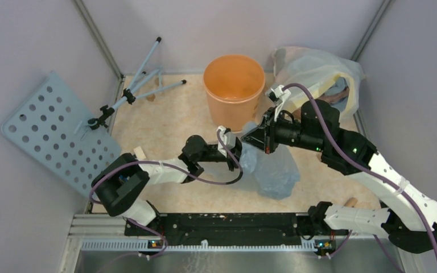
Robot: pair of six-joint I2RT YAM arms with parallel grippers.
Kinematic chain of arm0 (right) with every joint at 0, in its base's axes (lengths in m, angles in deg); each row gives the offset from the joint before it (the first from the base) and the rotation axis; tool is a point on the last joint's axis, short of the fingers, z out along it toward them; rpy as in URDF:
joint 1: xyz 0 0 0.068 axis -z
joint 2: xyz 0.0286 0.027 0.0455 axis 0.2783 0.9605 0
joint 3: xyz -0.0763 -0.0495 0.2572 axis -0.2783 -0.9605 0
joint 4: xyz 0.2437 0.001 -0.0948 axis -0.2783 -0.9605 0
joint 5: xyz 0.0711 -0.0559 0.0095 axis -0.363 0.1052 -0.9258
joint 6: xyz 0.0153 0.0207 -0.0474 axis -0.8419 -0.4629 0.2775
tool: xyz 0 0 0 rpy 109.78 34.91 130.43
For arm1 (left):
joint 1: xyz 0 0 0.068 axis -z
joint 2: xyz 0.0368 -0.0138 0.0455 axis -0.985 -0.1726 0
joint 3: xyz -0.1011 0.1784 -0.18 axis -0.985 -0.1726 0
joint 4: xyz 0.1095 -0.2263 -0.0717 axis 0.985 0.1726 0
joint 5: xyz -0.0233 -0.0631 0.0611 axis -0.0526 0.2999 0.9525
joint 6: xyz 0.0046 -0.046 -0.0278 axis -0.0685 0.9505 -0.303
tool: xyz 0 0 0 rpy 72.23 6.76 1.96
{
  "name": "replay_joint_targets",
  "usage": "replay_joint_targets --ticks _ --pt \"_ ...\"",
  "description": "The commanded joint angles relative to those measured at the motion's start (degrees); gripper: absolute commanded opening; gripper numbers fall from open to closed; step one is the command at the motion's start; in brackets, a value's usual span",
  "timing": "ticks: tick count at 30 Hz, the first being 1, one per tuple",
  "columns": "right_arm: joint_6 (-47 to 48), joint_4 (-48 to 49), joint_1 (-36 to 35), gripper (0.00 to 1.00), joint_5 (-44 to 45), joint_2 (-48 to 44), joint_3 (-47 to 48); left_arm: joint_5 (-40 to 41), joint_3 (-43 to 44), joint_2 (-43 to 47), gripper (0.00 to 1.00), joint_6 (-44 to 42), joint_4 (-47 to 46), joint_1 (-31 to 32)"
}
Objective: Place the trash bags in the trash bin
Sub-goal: Unfold the trash bag at the center of the board.
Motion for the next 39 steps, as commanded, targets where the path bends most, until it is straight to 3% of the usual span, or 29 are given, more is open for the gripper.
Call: replay_joint_targets --ticks 1,6,9,11,16,24,32,39 --pt "1.3 -0.7 0.3 0.0 7.2 -1.4 0.8 -10.3 1.0 -2.0 0.23 7.7 -16.7 -0.1" --pt "2.8 -2.6 0.2 0.0 15.5 -1.9 -0.7 -13.4 -2.2 -1.9 0.22 13.0 -26.5 -0.1" --pt "3.5 -2.2 0.2 0.0 18.4 -2.1 -2.0 -11.6 -5.2 2.1 0.22 10.3 -24.8 -0.2" --pt "4.0 -0.3 0.3 0.0 19.6 -1.7 -3.4 -9.0 -6.2 6.5 0.22 5.2 -16.7 -0.3" --pt "4.7 6.6 0.3 0.0 15.1 4.3 -3.0 2.9 -3.4 21.2 0.18 -11.1 18.3 -0.4" --pt "2.3 21.8 0.3 0.0 3.9 10.5 -1.2 14.9 0.0 34.9 0.18 -21.0 41.2 -1.9" --pt "2.7 28.7 0.3 0.0 8.4 0.8 -12.8 20.3 0.8 33.5 0.18 -21.9 45.4 -1.9" --pt "4.1 30.8 0.3 0.0 14.6 -10.5 -27.0 23.4 0.4 27.2 0.18 -20.1 40.6 -1.9"
